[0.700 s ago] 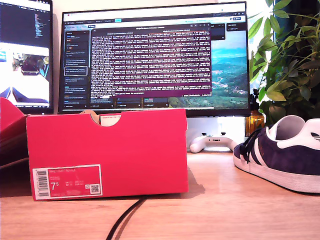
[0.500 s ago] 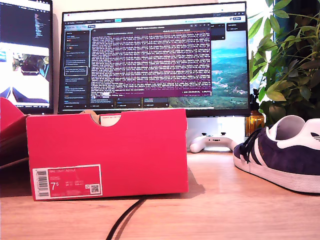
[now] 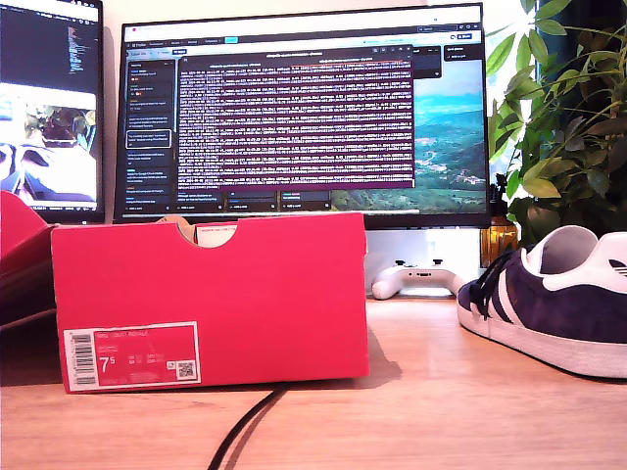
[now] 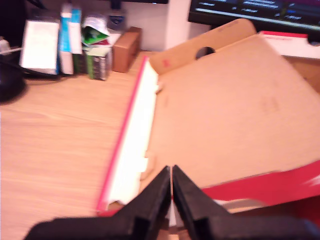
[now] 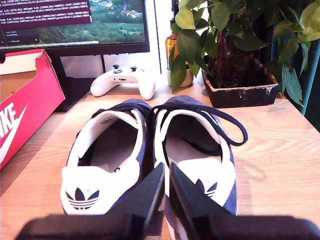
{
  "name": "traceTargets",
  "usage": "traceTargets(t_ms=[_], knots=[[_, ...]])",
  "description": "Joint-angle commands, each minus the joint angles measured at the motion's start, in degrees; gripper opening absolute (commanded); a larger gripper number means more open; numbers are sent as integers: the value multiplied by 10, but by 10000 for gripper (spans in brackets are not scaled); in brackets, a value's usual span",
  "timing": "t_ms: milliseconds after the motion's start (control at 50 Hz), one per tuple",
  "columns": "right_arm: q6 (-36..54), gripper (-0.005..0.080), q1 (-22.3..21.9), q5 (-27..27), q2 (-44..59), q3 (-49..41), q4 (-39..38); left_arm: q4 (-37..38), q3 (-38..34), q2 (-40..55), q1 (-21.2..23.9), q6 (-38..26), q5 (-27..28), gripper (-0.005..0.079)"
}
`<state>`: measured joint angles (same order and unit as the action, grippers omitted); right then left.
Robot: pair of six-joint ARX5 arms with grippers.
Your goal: Pack the blue shoes by picking the first shoe and placing it inside the red shoebox, left side, then picking and rotating the second shoe and placing it in the shoebox
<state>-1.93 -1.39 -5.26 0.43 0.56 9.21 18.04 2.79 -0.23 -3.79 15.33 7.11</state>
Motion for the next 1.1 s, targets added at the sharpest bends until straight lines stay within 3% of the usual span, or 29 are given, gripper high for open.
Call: traceTargets(t_ms=[0, 180, 280, 400, 520, 700, 1080], knots=[[-38, -11, 3, -6, -4, -2, -4, 13, -12, -5, 2, 45, 32, -21], [-183, -11, 3, -35, -4, -2, -23, 13, -12, -5, 2, 120, 138, -21], [-235, -11, 3, -36, -3, -2, -21, 17, -13, -5, 8, 126, 203, -21], [-254, -9, 3, -47, -3, -2, -15, 20, -13, -4, 29, 130, 232, -21], [-258, 1, 3, -73, -3, -2, -16, 21, -13, 12, 61, 133, 231, -21], [-268, 5, 3, -82, -3, 0, -19, 11, -13, 63, 105, 132, 169, -21], [-259, 43, 3, -94, -3, 24, -2, -154, -17, 218, 158, 147, 119, -21]])
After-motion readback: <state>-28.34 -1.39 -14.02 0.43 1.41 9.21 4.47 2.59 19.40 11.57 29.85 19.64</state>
